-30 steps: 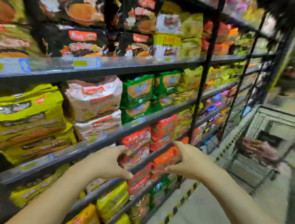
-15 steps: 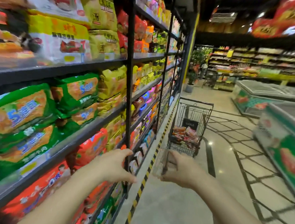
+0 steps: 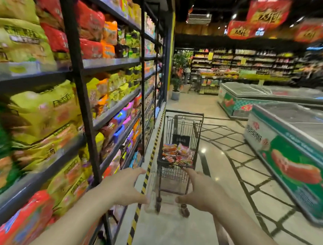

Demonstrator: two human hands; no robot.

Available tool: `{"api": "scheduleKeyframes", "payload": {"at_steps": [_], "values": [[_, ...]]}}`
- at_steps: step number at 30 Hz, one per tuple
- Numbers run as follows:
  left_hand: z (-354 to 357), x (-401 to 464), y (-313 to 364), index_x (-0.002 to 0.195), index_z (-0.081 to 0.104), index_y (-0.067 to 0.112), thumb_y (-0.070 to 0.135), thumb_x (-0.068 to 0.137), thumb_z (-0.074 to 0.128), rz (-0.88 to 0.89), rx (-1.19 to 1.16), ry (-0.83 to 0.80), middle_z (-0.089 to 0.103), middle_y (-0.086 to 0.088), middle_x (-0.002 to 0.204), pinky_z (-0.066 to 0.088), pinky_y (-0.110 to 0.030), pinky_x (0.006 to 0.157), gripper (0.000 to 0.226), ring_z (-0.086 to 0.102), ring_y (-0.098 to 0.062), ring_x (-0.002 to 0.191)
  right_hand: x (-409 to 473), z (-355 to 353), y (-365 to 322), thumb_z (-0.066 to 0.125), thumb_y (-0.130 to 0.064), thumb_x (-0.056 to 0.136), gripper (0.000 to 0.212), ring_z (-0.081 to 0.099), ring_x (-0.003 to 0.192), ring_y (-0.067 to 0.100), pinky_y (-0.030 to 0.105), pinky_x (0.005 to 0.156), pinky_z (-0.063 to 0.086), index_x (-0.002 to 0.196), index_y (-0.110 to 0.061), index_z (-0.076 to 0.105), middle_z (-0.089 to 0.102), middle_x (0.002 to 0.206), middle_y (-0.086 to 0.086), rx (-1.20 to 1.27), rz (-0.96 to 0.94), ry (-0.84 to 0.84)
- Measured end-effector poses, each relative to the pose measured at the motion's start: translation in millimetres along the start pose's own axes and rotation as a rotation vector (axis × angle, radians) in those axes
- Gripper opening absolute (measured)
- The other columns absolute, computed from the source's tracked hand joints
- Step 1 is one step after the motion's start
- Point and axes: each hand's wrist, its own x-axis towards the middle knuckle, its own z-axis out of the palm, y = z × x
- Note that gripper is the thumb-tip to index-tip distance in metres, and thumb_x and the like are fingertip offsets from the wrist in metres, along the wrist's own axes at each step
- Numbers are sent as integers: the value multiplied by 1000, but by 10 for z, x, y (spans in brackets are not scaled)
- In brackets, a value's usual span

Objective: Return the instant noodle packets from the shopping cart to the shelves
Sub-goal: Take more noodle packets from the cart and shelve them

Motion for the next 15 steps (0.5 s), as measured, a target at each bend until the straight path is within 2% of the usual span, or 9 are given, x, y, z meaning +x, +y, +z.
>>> {"api": "scheduleKeyframes", "payload": {"at_steps": [3, 6, 11, 15], "values": [[-60, 571, 83, 156, 29, 39, 72, 73, 75, -18, -16, 17, 37, 11, 160, 42, -37, 112, 101, 42, -14, 144, 561, -137, 263, 74, -67, 75, 103, 51, 133, 23, 39, 98, 50, 158, -38, 22, 50, 149, -3, -44, -22, -2], [-171, 1172, 182, 156, 29, 40, 74, 68, 77, -37, -59, 32, 36, 11, 162, 41, -39, 114, 105, 41, -14, 145, 1145, -328, 535, 73, -67, 77, 101, 51, 132, 23, 39, 97, 51, 158, -34, 21, 51, 147, -1, -48, -37, 0], [-361, 2079, 347, 156, 28, 40, 73, 71, 75, -57, -65, 54, 36, 12, 161, 43, -37, 112, 102, 42, -14, 143, 2004, -548, 897, 74, -64, 79, 106, 47, 138, 23, 40, 100, 50, 162, -37, 13, 45, 155, -2, -67, -64, 8], [-426, 2720, 383, 156, 28, 40, 73, 72, 75, -73, -87, 33, 35, 12, 162, 44, -38, 111, 102, 43, -15, 143, 2619, -628, 1092, 75, -61, 81, 103, 47, 138, 21, 40, 101, 51, 161, -37, 15, 44, 155, -4, -70, -58, -24]]}}
